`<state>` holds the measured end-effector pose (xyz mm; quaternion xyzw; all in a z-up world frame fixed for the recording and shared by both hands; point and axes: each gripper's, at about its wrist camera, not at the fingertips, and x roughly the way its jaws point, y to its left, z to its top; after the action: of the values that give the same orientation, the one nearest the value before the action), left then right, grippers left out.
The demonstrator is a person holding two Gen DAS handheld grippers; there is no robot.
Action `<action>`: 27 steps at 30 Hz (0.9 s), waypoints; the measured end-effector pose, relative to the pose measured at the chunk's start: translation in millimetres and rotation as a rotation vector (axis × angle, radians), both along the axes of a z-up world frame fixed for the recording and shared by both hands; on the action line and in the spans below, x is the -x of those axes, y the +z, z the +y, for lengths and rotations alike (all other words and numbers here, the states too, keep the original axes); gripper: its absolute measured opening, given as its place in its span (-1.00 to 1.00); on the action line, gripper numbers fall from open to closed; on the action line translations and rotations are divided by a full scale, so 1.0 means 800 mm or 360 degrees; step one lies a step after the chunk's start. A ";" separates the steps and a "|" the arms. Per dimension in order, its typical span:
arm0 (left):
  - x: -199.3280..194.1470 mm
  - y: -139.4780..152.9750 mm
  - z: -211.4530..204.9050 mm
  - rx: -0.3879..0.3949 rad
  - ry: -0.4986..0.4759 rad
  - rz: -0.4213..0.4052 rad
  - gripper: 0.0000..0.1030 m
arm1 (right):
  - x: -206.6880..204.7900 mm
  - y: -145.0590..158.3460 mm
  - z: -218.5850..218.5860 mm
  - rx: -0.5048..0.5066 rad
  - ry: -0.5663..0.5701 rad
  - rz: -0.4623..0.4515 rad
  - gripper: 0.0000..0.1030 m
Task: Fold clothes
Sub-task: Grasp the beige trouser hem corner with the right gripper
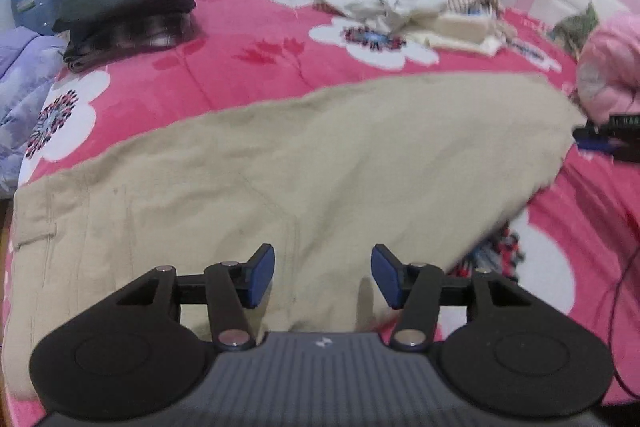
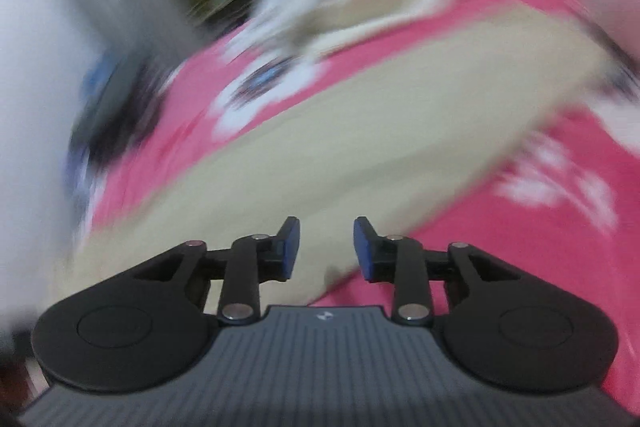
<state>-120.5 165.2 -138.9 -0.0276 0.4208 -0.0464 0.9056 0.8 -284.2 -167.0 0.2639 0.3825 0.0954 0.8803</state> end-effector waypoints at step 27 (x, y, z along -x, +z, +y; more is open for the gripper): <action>-0.153 -0.058 -0.030 -0.0150 0.0160 -0.0041 0.18 | -0.163 -0.108 -0.228 -0.0638 -0.0981 -0.0097 -0.51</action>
<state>1.6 141.3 -184.9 -0.0054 0.4090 0.0187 0.9123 130.8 -466.4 -253.3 0.5309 0.2323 -0.0933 0.8096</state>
